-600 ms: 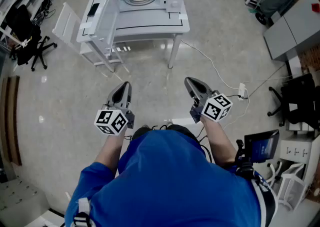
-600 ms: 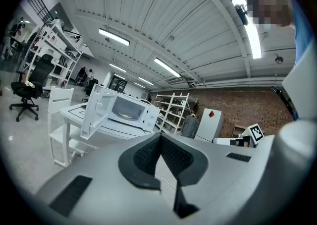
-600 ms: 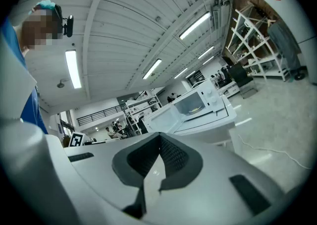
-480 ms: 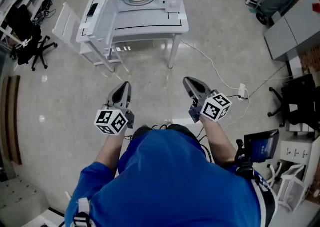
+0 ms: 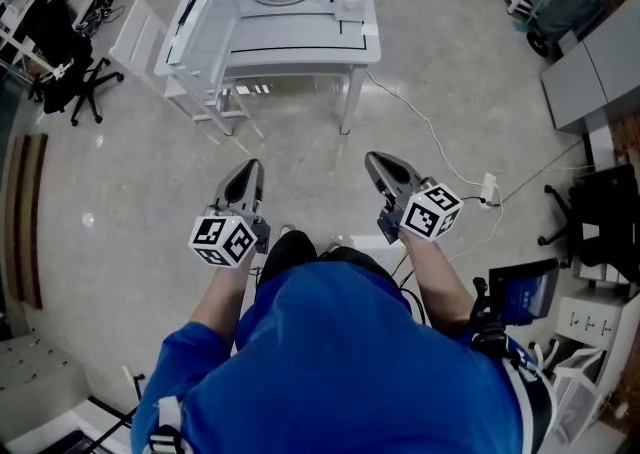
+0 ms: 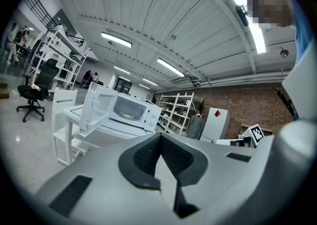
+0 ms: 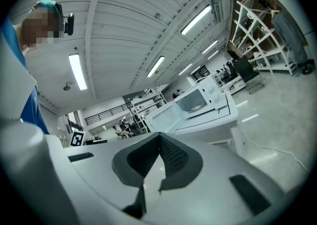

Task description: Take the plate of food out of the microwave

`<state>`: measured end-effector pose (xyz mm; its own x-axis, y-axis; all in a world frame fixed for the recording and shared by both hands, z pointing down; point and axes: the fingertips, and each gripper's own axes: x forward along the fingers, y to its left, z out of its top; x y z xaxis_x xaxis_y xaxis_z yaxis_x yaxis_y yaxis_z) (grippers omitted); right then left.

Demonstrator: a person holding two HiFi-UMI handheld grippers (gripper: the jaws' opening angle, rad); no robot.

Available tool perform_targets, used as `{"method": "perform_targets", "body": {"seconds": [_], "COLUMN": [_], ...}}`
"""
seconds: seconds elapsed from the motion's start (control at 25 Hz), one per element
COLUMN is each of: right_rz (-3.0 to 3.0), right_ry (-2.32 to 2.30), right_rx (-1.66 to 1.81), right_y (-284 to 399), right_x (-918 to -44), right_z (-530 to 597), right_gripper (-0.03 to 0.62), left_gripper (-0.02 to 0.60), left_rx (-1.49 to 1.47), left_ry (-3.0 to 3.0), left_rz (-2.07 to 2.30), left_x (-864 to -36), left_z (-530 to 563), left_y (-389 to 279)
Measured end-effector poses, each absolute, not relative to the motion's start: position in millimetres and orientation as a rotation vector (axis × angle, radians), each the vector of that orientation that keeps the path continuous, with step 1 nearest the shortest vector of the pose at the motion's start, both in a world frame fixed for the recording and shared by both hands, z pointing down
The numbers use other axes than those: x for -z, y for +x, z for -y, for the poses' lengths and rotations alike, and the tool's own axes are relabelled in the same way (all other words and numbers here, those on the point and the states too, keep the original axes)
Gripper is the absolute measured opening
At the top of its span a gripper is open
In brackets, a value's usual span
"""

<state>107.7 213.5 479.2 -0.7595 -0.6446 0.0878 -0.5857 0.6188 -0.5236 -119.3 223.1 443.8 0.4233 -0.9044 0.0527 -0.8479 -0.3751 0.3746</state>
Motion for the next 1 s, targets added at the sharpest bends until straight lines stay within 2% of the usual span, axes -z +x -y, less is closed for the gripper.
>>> {"method": "perform_targets", "body": {"seconds": [0.36,1.0], "right_rz": [-2.757,-2.768], "right_ry": [-1.030,-1.142], "right_rx": [0.834,0.823], "right_y": [101,58], "right_x": [-485,-474], "right_z": [-171,-15], "right_gripper": [0.002,0.002], "left_gripper": [0.009,0.010], "left_rx": [0.220,0.231], "left_ry": [2.324,2.372], "left_rz": [1.498,1.345], "left_x": [-452,-452], "left_z": [-182,0], "left_y": [-121,-137]}}
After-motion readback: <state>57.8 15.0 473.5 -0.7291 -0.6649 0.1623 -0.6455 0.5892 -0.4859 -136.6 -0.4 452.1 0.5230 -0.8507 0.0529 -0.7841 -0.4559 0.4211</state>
